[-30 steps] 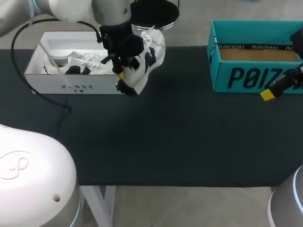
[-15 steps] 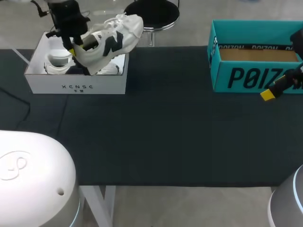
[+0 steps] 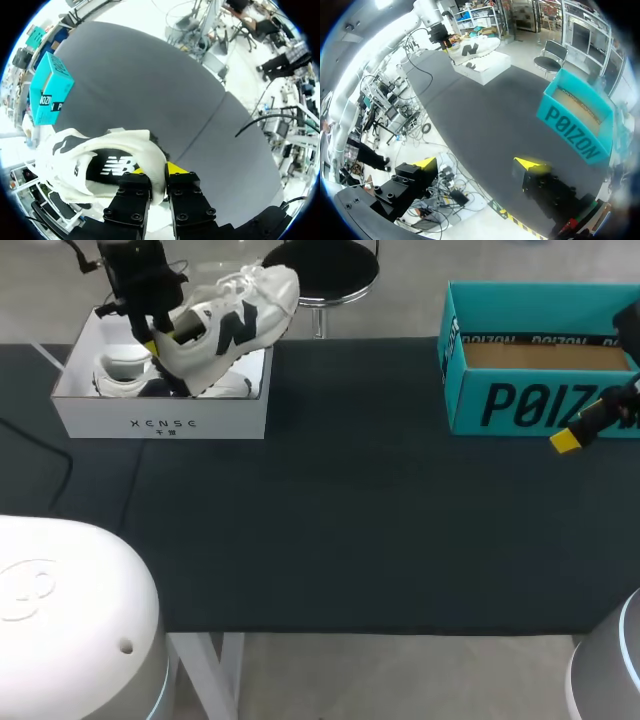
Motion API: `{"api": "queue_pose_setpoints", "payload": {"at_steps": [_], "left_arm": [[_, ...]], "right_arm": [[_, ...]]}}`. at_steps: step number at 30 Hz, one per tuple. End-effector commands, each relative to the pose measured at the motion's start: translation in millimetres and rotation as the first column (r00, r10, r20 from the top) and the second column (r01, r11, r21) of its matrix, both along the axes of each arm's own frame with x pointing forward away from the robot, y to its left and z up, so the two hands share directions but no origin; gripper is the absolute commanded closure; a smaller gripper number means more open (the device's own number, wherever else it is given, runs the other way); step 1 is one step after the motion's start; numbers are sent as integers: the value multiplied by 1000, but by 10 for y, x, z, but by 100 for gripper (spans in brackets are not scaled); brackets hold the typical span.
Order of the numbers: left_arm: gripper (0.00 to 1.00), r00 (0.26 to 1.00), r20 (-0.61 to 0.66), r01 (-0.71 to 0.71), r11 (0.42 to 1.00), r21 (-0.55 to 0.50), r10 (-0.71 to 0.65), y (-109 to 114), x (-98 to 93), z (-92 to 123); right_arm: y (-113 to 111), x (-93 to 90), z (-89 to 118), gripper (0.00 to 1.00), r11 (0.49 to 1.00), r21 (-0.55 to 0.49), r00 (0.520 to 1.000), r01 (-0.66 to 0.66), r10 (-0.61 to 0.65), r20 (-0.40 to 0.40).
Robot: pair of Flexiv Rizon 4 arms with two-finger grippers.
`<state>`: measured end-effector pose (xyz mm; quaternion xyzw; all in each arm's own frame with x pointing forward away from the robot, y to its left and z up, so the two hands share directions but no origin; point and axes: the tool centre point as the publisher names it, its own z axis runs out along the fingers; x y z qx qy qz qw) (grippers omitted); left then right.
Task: Take the shoe out of the shoebox, open the shoe tongue, remove and reinsert the insole, then place the shoe into the shoebox
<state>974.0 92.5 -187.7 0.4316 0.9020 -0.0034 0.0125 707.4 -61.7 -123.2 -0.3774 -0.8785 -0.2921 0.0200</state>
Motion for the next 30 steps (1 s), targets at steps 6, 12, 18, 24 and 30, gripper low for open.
{"api": "queue_pose_setpoints", "payload": {"at_steps": [6,12,18,24,30], "left_arm": [[100,1000,1,0,1000,1,0,4,8,17],[100,985,57,165,986,-12,-164,192,189,89],[100,978,103,183,983,13,-183,680,888,227],[100,961,227,144,986,86,-160,1174,1460,283],[100,930,239,251,958,139,-278,1512,1726,343]], "right_arm": [[7,26,-4,0,1000,-2,1000,-2,2,-4],[7,26,-4,0,1000,-2,1000,-2,2,-4],[7,26,-4,0,1000,-2,1000,-2,2,-4],[7,26,-4,0,1000,-2,1000,-2,2,-4],[7,26,-4,0,1000,-2,1000,-2,2,-4]]}}
